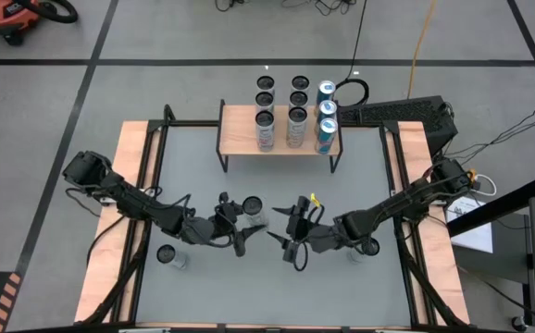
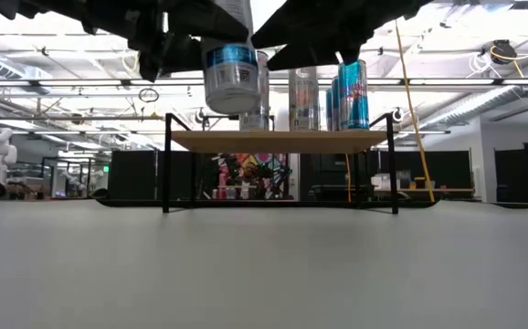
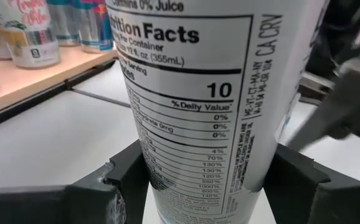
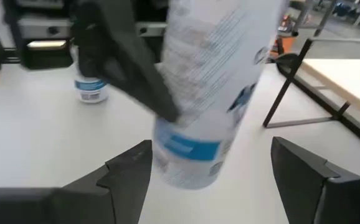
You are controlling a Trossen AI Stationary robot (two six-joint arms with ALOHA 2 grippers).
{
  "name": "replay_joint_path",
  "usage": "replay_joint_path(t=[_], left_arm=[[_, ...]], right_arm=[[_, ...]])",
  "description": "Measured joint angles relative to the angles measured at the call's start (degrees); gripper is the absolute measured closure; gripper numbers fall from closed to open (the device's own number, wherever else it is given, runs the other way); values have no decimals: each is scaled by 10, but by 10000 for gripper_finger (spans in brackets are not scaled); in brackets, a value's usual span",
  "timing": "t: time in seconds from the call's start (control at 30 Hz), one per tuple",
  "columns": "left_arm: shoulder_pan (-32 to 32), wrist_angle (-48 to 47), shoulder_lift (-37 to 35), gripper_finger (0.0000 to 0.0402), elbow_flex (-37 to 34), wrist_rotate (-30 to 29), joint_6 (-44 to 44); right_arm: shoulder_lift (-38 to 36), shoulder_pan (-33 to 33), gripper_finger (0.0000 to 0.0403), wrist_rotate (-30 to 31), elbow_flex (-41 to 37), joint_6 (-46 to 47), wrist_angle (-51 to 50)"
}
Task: Place canned beverage on shelf
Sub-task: Put the top white blue soda can on the shelf
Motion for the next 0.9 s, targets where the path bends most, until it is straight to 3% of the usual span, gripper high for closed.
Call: replay_joint_path(t=[0.17,0.37,0.53,0.9], left_arm=[[0,34,0,161,0,-22,-2],[5,75,0,161,0,-49,-3],[7,103,0,161,0,-50,-6],[8,112,0,161,0,-75,-51]], right_arm=[[0,10,135,12,0,24,-11],[23,3,90,26,0,49,9],[44,-10,60,45,0,13,60],[56,-28,86,40,0,-56,137]])
